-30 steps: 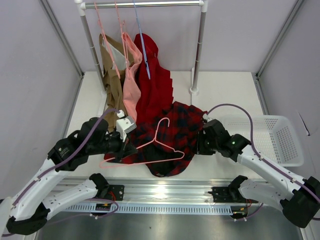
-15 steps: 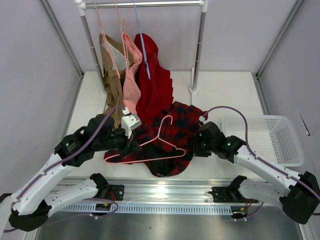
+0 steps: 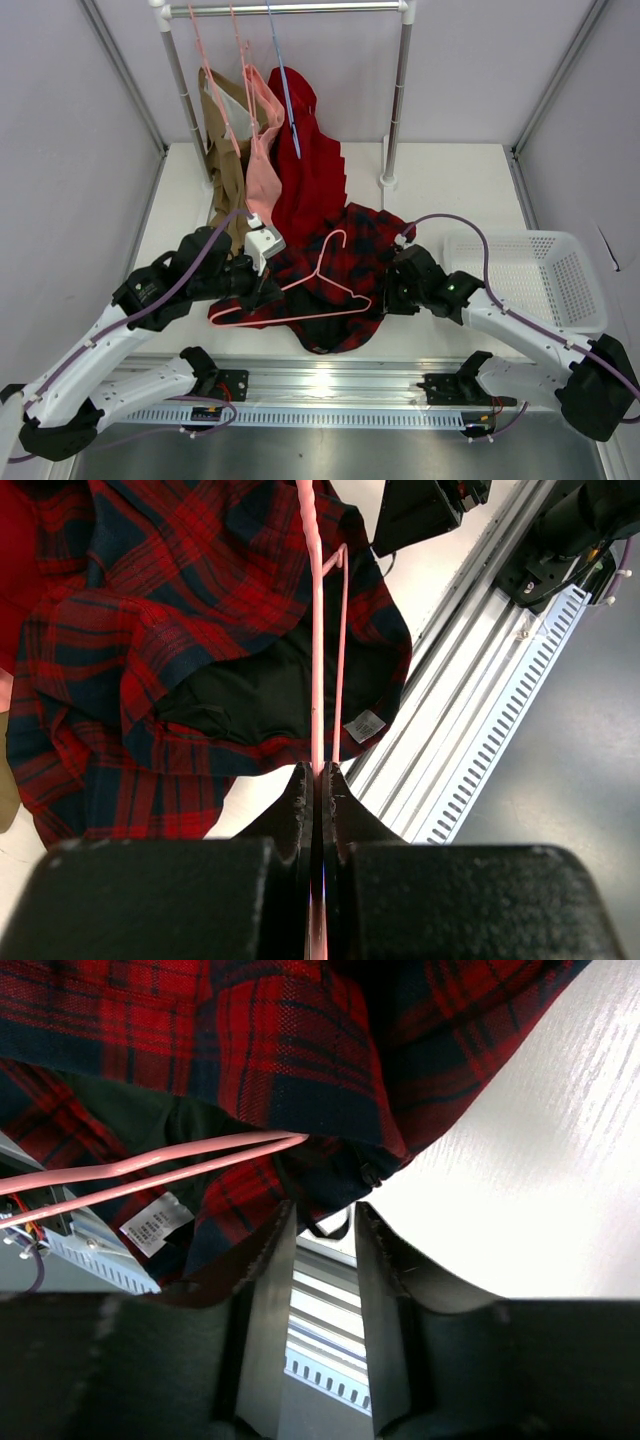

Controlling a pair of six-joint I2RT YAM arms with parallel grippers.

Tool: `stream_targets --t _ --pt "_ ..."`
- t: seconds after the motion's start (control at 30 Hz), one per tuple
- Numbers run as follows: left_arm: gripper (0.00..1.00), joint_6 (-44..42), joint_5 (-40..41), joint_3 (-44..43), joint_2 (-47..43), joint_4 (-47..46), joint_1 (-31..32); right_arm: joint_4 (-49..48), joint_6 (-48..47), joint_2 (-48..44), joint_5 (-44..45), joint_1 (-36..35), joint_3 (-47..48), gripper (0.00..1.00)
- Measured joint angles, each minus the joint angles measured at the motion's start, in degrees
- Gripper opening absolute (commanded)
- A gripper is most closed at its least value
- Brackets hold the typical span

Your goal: Place the skirt on the hanger

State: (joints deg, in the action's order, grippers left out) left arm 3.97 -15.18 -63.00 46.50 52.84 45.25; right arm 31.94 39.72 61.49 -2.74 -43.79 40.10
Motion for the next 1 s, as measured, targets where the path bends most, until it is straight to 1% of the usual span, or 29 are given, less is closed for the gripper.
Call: stream_targets --t 0.03,0.13,0.47,0.87,0.97,1.0 --pt "0.0 0.0 -0.02 0.0 0.0 0.02 0.0 0.04 0.0 -0.02 0.15 -0.02 0.0 0.39" --pt "0.0 -0.09 -0.02 0.0 0.02 0.02 0.0 0.63 0.37 -0.52 0.74 -0.04 -0.02 0.41" --pt "0.0 -0.55 -0.04 -0.02 0.76 0.02 0.0 0.72 0.85 -1.84 0.87 -0.35 -1.25 0.38" --pt "0.0 -1.09 -0.15 -0.22 1.46 0.04 0.0 -0.76 1.9 -1.4 0.7 -0.39 -2.8 0.26" --pt "0.0 -1.4 -0.33 -0.24 1.55 0.02 0.02 -1.2 2.1 -0.92 0.7 -0.42 -2.8 0.21" --pt "0.0 -1.44 -0.44 -0.24 1.55 0.02 0.02 -1.38 2.1 -0.72 0.7 -0.42 -2.8 0.18"
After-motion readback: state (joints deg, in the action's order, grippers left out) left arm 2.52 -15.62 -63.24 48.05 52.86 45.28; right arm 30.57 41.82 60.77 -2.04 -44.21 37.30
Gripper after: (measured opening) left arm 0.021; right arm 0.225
